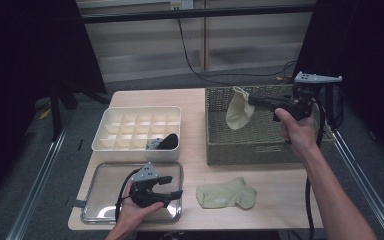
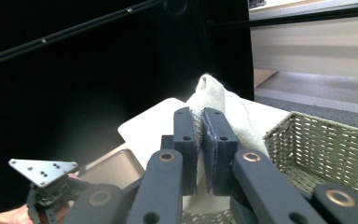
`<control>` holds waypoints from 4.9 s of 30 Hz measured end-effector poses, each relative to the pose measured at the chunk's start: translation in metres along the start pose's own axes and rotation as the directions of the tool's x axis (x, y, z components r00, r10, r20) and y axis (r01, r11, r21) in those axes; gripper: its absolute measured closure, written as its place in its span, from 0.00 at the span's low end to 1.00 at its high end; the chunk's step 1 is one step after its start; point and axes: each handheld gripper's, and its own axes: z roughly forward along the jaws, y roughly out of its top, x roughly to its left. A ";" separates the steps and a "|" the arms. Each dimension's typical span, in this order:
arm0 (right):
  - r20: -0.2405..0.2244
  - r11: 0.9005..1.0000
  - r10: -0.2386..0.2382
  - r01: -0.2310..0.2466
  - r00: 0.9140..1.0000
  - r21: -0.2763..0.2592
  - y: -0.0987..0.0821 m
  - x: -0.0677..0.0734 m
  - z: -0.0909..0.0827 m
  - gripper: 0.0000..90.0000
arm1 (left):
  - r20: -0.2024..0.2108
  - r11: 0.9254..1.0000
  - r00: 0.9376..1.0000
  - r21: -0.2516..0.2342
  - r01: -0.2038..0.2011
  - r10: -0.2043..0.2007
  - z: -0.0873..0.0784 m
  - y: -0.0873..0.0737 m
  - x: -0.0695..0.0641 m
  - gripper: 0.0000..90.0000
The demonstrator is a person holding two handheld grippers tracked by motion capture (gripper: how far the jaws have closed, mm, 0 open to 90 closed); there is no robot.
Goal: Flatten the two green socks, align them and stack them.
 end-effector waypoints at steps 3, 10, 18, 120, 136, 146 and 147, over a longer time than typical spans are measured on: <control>-0.005 1.000 -0.007 0.007 1.000 -0.004 0.000 0.005 -0.001 0.94 | 0.002 1.000 1.000 -0.003 -0.003 0.003 0.001 0.001 0.000 0.37; -0.018 1.000 -0.018 0.017 1.000 -0.012 0.001 0.019 -0.005 0.94 | 0.007 1.000 1.000 -0.006 -0.006 0.006 0.005 0.003 -0.003 0.39; -0.048 0.999 -0.034 0.033 0.998 -0.030 0.002 0.034 -0.010 0.94 | 0.006 1.000 1.000 -0.011 -0.013 0.013 0.008 0.007 -0.005 0.41; -0.010 0.986 0.148 -0.147 0.989 0.084 -0.152 0.054 -0.032 0.94 | 0.198 0.994 0.976 0.029 -0.103 0.095 0.037 0.018 -0.039 0.99; 0.041 0.970 0.194 -0.198 0.980 0.140 -0.183 0.054 -0.047 0.94 | 0.238 0.990 0.967 0.089 -0.111 0.087 0.030 0.007 -0.044 0.99; 0.064 0.957 0.208 -0.217 0.976 0.192 -0.199 0.046 -0.038 0.94 | 0.216 0.989 0.974 0.119 -0.089 0.062 0.043 0.008 -0.033 0.98; 0.063 0.957 0.206 -0.215 0.976 0.196 -0.200 0.046 -0.037 0.94 | 0.216 0.990 0.975 0.117 -0.085 0.058 0.044 0.008 -0.031 0.98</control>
